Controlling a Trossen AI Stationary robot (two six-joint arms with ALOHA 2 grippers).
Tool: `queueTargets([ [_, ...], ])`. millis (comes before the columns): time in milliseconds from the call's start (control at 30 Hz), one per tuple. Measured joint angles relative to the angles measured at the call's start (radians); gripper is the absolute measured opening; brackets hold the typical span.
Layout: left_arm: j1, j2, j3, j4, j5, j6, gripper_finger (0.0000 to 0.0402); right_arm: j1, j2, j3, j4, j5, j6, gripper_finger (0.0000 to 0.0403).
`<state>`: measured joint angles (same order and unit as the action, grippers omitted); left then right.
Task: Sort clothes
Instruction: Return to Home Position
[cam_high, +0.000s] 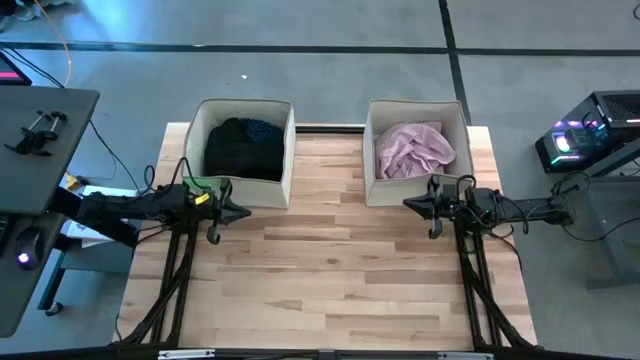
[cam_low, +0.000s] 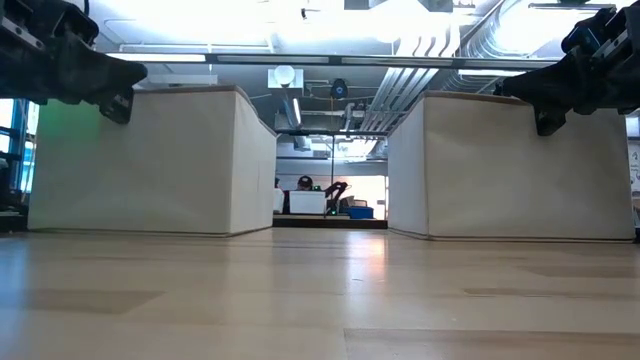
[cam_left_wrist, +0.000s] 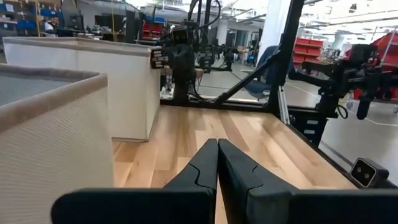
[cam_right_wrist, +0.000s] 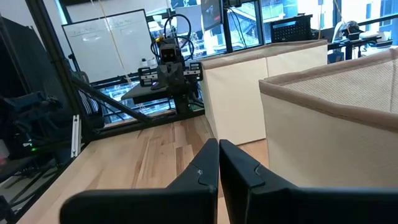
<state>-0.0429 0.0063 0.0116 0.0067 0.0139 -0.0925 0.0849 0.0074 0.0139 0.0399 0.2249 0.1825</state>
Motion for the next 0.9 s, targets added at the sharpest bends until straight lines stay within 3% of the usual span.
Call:
queueTargets([
  [900, 0.0, 0.0, 0.0, 0.002, 0.0, -0.001, 0.0, 0.0, 0.0, 0.0, 0.0, 0.0, -0.011, 0.0],
])
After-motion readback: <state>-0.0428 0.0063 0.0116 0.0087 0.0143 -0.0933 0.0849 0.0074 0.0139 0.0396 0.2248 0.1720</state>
